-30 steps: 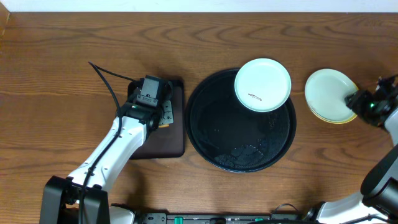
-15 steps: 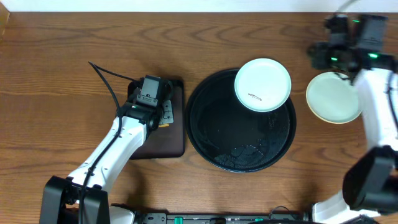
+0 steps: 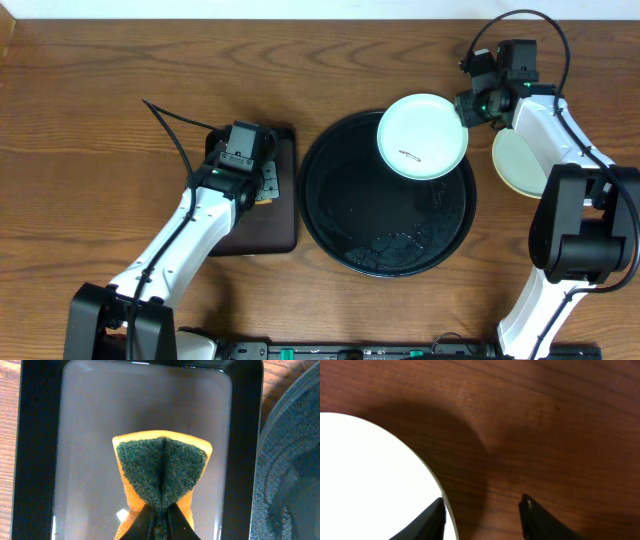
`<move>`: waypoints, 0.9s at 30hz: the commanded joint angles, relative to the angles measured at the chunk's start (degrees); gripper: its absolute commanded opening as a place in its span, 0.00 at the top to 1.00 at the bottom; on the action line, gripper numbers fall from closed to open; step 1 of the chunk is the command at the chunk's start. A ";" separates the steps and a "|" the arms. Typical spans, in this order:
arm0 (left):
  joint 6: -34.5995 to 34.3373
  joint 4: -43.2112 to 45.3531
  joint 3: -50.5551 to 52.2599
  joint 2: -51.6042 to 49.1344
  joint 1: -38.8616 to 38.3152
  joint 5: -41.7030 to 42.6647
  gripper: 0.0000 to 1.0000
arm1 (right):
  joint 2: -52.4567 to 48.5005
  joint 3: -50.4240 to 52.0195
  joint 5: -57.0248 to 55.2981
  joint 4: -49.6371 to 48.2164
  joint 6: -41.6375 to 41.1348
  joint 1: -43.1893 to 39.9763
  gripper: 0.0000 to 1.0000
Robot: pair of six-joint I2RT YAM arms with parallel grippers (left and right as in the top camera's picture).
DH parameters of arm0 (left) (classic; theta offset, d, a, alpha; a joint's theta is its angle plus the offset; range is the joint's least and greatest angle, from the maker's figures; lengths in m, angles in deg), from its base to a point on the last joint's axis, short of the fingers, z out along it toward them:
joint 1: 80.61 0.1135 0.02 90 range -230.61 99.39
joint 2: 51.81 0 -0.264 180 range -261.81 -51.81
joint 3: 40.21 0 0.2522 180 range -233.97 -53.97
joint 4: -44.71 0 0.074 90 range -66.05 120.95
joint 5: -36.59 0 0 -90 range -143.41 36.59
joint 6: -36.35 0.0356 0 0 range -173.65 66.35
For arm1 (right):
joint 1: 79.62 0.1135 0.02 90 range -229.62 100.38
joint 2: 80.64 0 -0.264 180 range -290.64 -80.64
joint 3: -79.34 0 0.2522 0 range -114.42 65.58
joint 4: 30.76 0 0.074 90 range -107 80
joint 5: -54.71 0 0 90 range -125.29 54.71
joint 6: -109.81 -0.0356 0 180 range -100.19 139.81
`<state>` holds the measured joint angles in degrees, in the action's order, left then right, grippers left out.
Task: Clean dirty plates on tray and stack at the side
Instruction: 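Release the plate and move right gripper to the remaining green plate, then drag the last green plate toward tray center and grip its rim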
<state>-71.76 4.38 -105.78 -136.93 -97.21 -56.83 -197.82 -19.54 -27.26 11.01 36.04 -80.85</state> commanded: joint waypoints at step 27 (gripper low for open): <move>0.50 0.11 0.98 -0.61 0.20 -1.38 0.91 | -0.90 1.73 4.46 7.26 -0.59 0.52 0.97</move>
<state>-71.76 4.38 -105.72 -136.93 -97.21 -56.83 -198.02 -18.66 -23.48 17.61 36.68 -80.87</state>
